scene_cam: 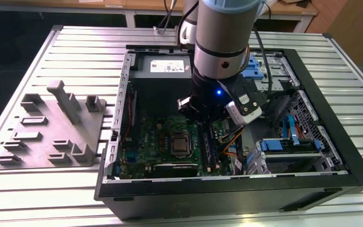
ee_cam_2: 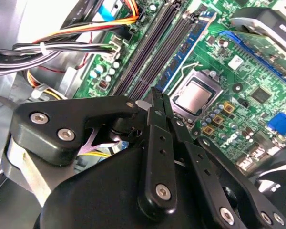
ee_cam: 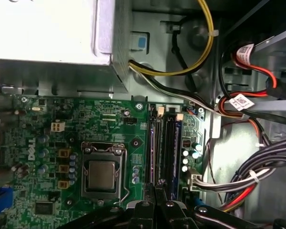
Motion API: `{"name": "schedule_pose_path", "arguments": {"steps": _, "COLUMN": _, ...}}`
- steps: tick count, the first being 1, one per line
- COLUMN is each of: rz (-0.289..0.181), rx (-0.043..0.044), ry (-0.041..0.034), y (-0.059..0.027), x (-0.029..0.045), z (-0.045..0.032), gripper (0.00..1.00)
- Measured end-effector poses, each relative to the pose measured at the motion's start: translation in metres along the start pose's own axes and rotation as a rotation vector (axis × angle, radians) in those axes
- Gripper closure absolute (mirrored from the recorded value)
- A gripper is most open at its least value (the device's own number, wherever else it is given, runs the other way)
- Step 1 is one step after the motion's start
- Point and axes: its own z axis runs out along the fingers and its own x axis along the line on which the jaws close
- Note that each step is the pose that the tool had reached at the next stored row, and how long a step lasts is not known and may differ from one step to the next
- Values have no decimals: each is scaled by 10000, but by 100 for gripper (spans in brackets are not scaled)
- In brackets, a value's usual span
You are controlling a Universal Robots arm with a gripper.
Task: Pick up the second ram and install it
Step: 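Insert the second ram into the second slot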
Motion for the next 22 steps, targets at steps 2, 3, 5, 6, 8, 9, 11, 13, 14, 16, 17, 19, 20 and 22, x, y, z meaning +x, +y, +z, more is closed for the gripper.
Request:
{"name": "schedule_pose_path", "arguments": {"steps": 2, "rz": 0, "rx": 1, "ry": -5, "y": 1, "x": 1, "z": 30, "gripper": 88}}
{"name": "schedule_pose_path", "arguments": {"steps": 3, "rz": 0, "rx": 0, "ry": -6, "y": 2, "x": 1, "z": 42, "gripper": 88}}
{"name": "schedule_pose_path", "arguments": {"steps": 5, "rz": 0, "rx": 3, "ry": -6, "y": 2, "x": -2, "z": 51, "gripper": 88}}
{"name": "schedule_pose_path", "arguments": {"steps": 6, "rz": 1, "rx": 4, "ry": -5, "y": 2, "x": -8, "z": 53, "gripper": 88}}
{"name": "schedule_pose_path", "arguments": {"steps": 8, "rz": 0, "rx": 1, "ry": -7, "y": 2, "x": -18, "z": 59, "gripper": 88}}
{"name": "schedule_pose_path", "arguments": {"steps": 9, "rz": 0, "rx": -1, "ry": -7, "y": 2, "x": -20, "z": 66, "gripper": 88}}
{"name": "schedule_pose_path", "arguments": {"steps": 11, "rz": 1, "rx": 1, "ry": -8, "y": 3, "x": -19, "z": 81, "gripper": 88}}
{"name": "schedule_pose_path", "arguments": {"steps": 13, "rz": 0, "rx": 1, "ry": -11, "y": 3, "x": -19, "z": 99, "gripper": 88}}
{"name": "schedule_pose_path", "arguments": {"steps": 14, "rz": 0, "rx": 0, "ry": -11, "y": 3, "x": -20, "z": 106, "gripper": 88}}
{"name": "schedule_pose_path", "arguments": {"steps": 16, "rz": -1, "rx": 4, "ry": -10, "y": 3, "x": -27, "z": 111, "gripper": 88}}
{"name": "schedule_pose_path", "arguments": {"steps": 17, "rz": 0, "rx": 1, "ry": -11, "y": 3, "x": -31, "z": 113, "gripper": 88}}
{"name": "schedule_pose_path", "arguments": {"steps": 19, "rz": 1, "rx": -25, "ry": -11, "y": 3, "x": -35, "z": 118, "gripper": 88}}
{"name": "schedule_pose_path", "arguments": {"steps": 20, "rz": 3, "rx": -56, "ry": -14, "y": 3, "x": -35, "z": 121, "gripper": 88}}
{"name": "schedule_pose_path", "arguments": {"steps": 22, "rz": 3, "rx": -76, "ry": -16, "y": 5, "x": -35, "z": 133, "gripper": 88}}
